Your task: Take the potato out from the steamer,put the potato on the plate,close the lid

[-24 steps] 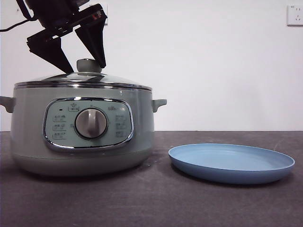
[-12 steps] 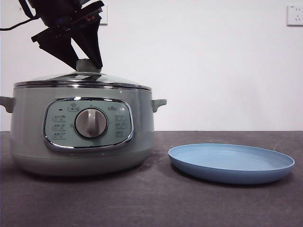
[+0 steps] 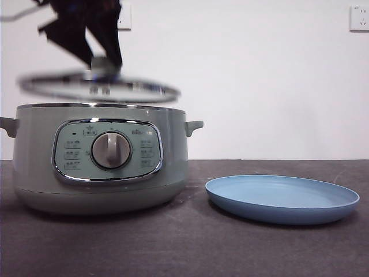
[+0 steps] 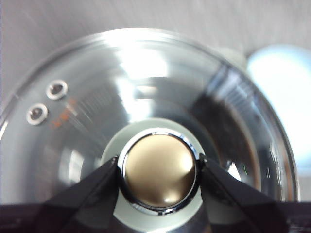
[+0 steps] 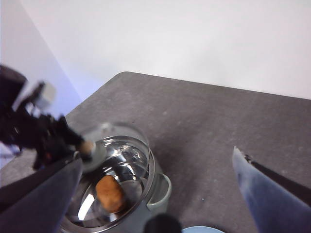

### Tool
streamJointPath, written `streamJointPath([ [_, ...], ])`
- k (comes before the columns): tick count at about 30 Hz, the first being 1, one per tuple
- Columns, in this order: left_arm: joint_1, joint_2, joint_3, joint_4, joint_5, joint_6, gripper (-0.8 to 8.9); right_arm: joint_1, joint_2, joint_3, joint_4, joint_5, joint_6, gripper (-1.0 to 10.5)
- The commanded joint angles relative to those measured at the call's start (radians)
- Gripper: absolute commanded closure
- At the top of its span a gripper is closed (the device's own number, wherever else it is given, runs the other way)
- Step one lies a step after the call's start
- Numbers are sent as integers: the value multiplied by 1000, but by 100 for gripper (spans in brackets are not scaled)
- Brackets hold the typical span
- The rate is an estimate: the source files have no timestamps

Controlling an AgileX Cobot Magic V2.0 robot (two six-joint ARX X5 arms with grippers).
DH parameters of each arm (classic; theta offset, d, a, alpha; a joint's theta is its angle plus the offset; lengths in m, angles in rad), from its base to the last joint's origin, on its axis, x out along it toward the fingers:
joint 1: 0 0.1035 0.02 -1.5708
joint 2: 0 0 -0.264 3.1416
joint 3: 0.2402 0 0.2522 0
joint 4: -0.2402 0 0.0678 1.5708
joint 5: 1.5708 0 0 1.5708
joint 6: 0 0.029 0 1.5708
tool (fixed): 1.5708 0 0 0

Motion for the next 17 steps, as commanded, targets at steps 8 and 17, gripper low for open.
streamJointPath([
  [8,11,-19,494,-165,-79,89,821,179,62,9,27,6,-42,259],
  [17,11,-19,808,-440,-450,118,821,384,286,156,-21,64,-117,351],
])
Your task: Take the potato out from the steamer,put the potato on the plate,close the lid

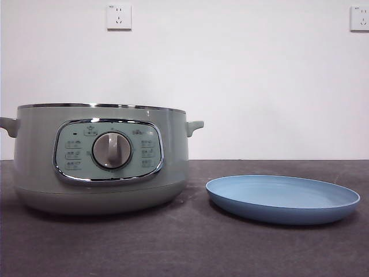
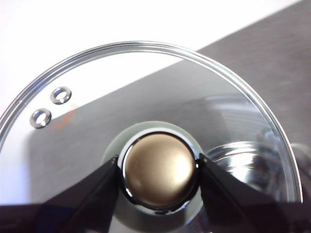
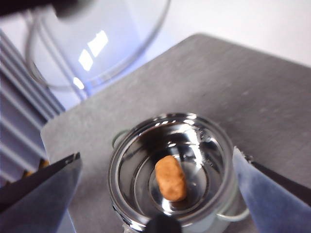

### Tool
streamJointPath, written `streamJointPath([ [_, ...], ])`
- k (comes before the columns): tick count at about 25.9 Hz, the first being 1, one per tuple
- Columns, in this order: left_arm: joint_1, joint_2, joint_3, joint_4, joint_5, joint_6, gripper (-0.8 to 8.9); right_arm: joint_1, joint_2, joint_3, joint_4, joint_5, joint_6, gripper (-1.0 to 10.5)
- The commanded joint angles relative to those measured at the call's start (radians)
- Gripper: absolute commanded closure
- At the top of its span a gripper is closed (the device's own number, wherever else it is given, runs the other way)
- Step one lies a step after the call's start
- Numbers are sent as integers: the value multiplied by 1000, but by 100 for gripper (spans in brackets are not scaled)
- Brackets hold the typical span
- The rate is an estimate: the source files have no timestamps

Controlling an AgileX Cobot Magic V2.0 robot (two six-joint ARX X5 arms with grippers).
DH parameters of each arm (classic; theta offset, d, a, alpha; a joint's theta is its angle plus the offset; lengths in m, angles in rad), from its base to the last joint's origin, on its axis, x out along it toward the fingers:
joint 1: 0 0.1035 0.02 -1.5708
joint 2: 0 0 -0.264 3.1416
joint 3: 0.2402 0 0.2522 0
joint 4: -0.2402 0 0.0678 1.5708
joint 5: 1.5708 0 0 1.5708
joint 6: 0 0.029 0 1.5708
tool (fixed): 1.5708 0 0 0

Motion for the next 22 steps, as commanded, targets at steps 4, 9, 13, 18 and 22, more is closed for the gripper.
streamJointPath([
  [4,0,-33,85,-65,-209,17,821,121,207,196,-105,132,-99,351],
  [9,0,-55,85,-67,-229,17,821,203,402,381,-197,200,-159,351],
  [13,0,-58,85,-68,-222,17,821,254,542,458,-213,259,-177,352],
  [18,0,-57,84,-68,-216,12,821,279,689,458,-218,265,-199,352],
  [22,0,-57,84,-68,-213,9,821,285,758,458,-214,294,-207,352],
])
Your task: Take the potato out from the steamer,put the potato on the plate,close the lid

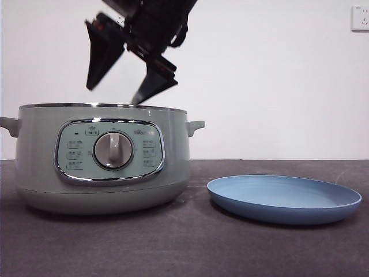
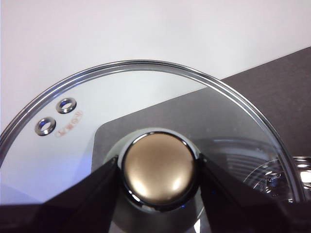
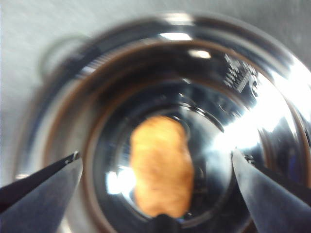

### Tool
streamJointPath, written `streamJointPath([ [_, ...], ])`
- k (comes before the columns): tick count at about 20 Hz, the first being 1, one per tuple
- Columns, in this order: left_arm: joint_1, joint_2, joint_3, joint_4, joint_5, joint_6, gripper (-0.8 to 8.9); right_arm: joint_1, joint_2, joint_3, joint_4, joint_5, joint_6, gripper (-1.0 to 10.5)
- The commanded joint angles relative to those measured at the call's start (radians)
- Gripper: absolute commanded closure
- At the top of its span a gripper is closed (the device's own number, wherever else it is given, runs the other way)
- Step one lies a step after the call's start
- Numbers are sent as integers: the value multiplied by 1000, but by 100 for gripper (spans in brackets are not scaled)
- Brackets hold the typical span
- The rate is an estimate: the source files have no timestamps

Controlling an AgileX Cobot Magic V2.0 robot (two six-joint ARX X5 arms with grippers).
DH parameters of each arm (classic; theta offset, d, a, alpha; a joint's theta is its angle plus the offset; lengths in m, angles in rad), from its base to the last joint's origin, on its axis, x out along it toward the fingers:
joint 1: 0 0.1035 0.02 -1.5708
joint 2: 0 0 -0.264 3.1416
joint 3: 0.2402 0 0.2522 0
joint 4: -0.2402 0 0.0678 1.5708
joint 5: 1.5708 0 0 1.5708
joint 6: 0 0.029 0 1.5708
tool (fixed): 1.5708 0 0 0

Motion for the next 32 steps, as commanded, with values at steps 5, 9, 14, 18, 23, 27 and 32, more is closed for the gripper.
streamJointPath([
  [5,-2,-13,12,-53,74,3,821,21,80,0,-7,38,-74,353],
  [9,-2,-13,12,-53,73,3,821,35,131,0,-22,86,-81,355],
  [14,-2,-13,12,-53,73,3,821,61,145,0,-18,171,-132,956],
  [18,-2,-13,12,-53,74,3,821,60,98,1,-24,214,-128,956],
  [23,-2,-6,12,-53,123,3,821,29,-267,8,-40,296,-102,956],
  [27,-2,4,12,-53,282,4,821,-57,-514,8,-161,296,21,957],
  [32,-3,15,12,-38,428,5,821,-248,-613,8,-381,296,130,956],
])
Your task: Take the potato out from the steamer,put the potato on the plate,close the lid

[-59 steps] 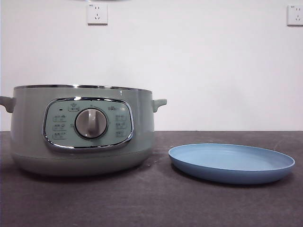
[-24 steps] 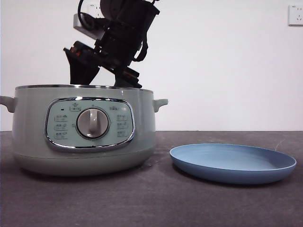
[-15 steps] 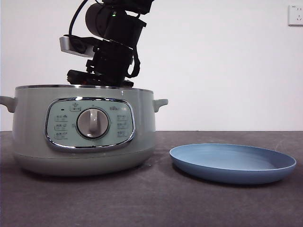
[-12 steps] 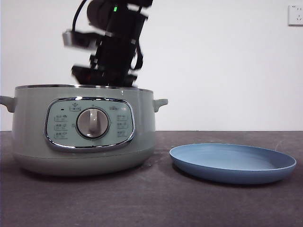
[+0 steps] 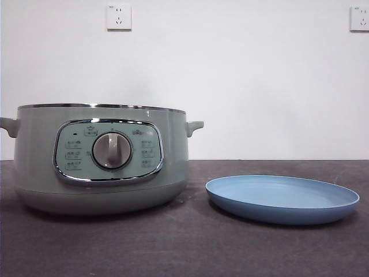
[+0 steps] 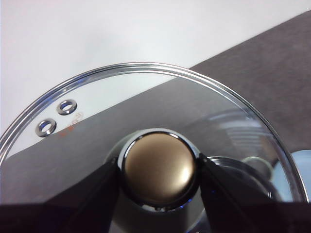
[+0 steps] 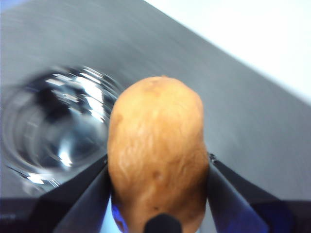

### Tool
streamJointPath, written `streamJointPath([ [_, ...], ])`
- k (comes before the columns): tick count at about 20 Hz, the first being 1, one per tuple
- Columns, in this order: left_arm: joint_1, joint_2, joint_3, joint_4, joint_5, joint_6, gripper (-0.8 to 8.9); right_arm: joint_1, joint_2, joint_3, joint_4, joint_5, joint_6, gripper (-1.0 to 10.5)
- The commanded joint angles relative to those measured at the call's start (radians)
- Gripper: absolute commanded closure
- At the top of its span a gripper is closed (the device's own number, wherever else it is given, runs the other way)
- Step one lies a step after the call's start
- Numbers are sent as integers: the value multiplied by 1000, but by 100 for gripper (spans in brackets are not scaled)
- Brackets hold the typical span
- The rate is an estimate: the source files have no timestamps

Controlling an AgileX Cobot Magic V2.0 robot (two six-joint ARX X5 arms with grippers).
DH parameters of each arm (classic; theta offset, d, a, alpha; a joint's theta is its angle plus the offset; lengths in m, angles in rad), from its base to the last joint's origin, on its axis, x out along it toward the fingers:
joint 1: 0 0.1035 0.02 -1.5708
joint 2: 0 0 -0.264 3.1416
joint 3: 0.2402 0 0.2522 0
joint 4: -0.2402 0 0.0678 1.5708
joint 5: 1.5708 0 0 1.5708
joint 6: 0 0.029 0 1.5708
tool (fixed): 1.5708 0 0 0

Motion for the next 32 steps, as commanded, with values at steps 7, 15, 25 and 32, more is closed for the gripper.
streamJointPath([
  [7,-2,8,12,-23,108,6,821,-163,48,-14,-108,-6,122,956],
  [15,-2,14,12,-37,107,8,821,-147,188,-168,-91,-110,125,956],
  [25,-2,14,12,-39,107,8,821,-145,195,-871,461,-111,176,956],
  [32,-2,14,12,-39,107,8,821,-145,195,-1026,598,-110,178,944],
])
